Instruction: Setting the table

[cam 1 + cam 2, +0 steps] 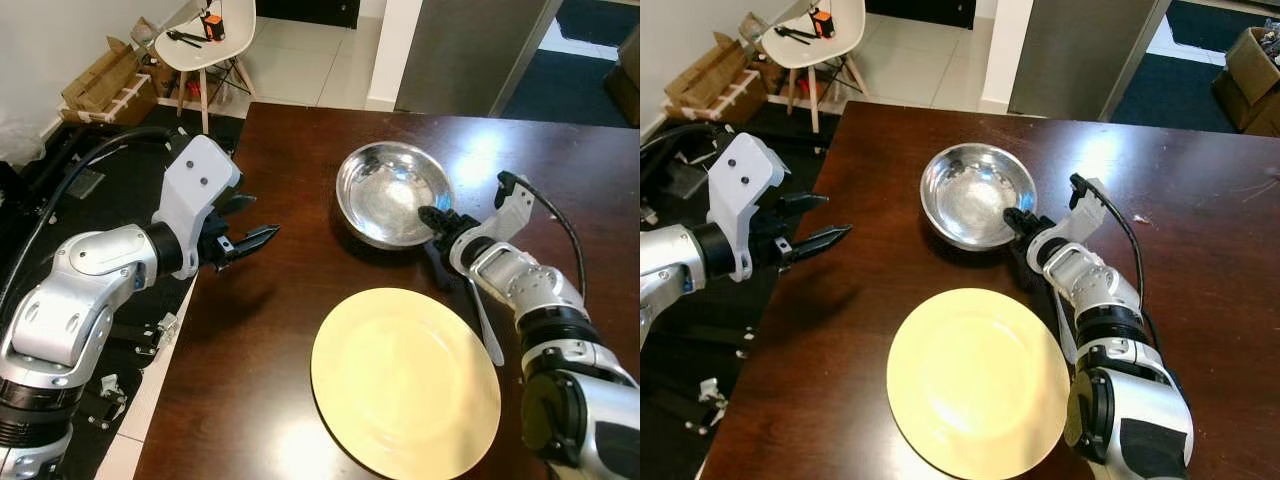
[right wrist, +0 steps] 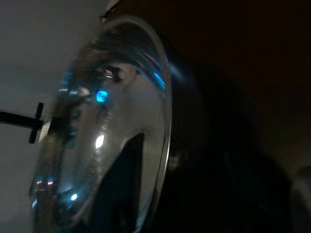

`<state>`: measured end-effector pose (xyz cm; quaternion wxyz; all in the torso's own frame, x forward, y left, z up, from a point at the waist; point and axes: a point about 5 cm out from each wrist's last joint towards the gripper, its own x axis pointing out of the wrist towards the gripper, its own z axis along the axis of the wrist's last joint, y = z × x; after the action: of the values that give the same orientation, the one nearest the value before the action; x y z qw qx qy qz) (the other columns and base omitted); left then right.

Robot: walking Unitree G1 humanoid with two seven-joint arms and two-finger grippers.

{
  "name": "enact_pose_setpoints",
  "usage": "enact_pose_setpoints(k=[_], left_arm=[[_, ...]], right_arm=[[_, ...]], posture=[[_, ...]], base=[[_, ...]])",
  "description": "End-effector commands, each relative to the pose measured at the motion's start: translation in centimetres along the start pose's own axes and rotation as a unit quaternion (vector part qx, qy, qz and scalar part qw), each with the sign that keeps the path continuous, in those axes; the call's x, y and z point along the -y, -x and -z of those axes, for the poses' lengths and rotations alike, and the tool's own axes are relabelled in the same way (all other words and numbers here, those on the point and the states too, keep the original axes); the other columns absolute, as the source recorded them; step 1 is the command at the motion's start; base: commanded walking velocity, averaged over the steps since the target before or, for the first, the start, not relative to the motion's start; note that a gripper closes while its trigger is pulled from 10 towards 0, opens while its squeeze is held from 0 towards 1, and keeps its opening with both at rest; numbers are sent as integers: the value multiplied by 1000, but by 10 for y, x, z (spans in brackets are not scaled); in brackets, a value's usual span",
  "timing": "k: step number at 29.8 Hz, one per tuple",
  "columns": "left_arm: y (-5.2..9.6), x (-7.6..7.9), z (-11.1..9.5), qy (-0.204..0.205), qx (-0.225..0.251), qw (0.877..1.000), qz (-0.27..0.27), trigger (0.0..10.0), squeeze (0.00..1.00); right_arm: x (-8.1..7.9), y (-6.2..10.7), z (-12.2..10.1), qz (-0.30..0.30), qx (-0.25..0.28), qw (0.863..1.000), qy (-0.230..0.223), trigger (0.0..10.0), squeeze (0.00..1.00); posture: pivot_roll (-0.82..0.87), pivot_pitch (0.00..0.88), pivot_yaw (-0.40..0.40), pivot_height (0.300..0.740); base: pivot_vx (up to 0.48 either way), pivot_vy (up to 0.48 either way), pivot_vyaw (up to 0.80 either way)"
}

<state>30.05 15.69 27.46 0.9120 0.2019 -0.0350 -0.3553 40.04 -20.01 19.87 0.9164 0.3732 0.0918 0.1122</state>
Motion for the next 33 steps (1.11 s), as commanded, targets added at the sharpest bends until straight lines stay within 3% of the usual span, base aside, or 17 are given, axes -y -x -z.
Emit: enact_pose_setpoints(k=[1, 13, 20, 21, 22, 26, 30, 33], left_arm=[[-2, 7, 1, 0, 0, 1000, 13, 10000, 0], [-9, 9, 2, 3, 10, 1000, 11, 10000, 0], [-15, 11, 2, 7, 18, 1000, 9, 10000, 0], [-16, 11, 3, 8, 20, 1000, 8, 10000, 0], [-17, 11, 3, 9, 22, 1000, 7, 10000, 0], [-24, 12, 4, 14, 33, 999, 3, 10000, 0], [-28, 14, 5, 18, 37, 999, 4, 10000, 0], [-32, 14, 6, 23, 41, 999, -4, 10000, 0]], right_arm=[[-1, 1, 2, -6, -6, 1000, -8, 10000, 1000], [-7, 11, 20, -26, -55, 998, -10, 10000, 1000], [-8, 35, 18, -21, -51, 998, 7, 10000, 1000], [-9, 40, 14, -23, -40, 999, 16, 10000, 55], [-10, 45, 10, -24, -26, 999, 34, 10000, 0], [-24, 68, 2, -37, 14, 997, 73, 10000, 0], [-31, 82, 8, -41, 18, 995, 92, 10000, 0], [-39, 95, 10, -48, 47, 986, 151, 10000, 0]], posture=[[65, 197, 79, 740], [31, 173, 63, 740], [6, 149, 56, 740], [-1, 140, 54, 740], [-11, 130, 53, 740], [-36, 103, 57, 740], [-51, 85, 57, 740], [-62, 71, 56, 740]], base=[[0, 0, 0], [0, 0, 0], [0, 0, 0], [0, 0, 0], [0, 0, 0], [0, 0, 0], [0, 0, 0], [0, 0, 0]])
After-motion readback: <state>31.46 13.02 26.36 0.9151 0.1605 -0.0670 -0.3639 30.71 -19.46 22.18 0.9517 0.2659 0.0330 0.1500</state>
